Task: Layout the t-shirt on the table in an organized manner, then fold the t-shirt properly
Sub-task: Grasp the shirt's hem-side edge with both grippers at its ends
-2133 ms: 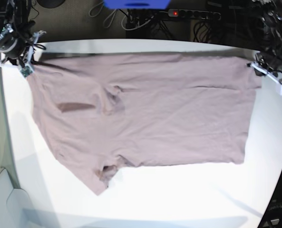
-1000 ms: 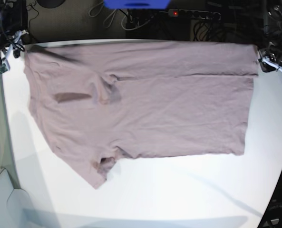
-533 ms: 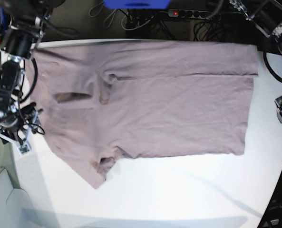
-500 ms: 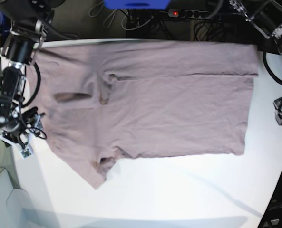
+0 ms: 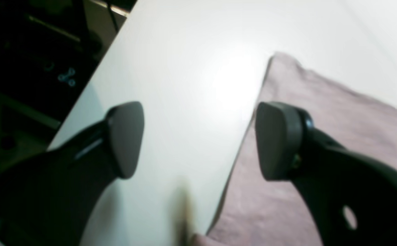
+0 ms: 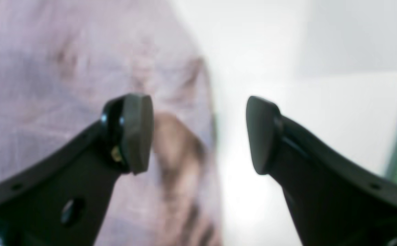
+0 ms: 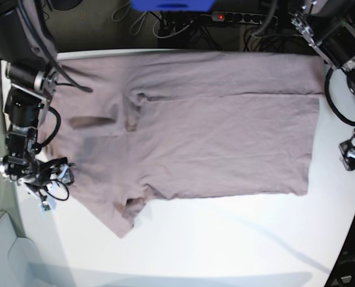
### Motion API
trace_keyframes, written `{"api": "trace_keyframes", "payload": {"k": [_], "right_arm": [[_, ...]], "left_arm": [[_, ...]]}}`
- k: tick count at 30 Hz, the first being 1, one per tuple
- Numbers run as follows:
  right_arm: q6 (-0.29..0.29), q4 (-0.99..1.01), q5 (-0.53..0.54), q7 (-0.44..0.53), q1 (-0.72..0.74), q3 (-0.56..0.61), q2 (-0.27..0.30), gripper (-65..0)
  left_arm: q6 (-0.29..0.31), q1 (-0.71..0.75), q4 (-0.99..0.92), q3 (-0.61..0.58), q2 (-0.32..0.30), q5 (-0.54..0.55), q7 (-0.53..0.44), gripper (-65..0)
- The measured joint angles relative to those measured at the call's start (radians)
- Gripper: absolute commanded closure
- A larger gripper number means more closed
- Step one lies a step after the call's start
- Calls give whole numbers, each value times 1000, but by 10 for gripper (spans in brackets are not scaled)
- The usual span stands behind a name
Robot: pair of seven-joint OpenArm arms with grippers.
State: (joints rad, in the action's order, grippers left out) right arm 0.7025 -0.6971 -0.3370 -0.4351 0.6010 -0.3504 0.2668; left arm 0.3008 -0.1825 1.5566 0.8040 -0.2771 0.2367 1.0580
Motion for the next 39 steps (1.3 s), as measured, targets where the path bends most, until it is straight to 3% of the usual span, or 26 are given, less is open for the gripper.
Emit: {"api": "trace_keyframes", "payload": {"k": [4, 7, 10, 14, 16, 25, 32, 34, 39], "right_arm": [[-4, 119, 8, 112, 14, -3, 5, -421], [-4, 171, 12, 169, 19, -3, 6, -391], [-6, 203, 24, 211, 23, -3, 11, -271], [-16, 211, 31, 215, 24, -3, 11, -55], [-15, 205, 35, 217, 15, -3, 13, 0], [-15, 206, 41, 220, 10, -3, 11, 0], [-16, 199, 56, 245, -12, -3, 10, 0], [-16, 198, 58, 245, -12, -3, 11, 0], [-16, 198, 57, 245, -12, -3, 11, 0]], "left_arm": [[-1, -2, -65, -2, 1, 5, -69, -493], [-10, -12, -136, -72, -28, 1, -104, -491], [-8, -34, -225, -157, -45, 7, -164, -491], [-7, -89, -374, -235, -54, 7, -248, -491], [-12, -145, -481, -259, -57, 2, -287, -491], [-12, -340, -947, -462, -62, -95, -576, -492], [-12, -450, -1193, -568, -72, -95, -763, -483], [-17, -455, -1215, -616, -76, -96, -800, -412], [-23, -451, -1216, -657, -68, -83, -806, -73]]}}
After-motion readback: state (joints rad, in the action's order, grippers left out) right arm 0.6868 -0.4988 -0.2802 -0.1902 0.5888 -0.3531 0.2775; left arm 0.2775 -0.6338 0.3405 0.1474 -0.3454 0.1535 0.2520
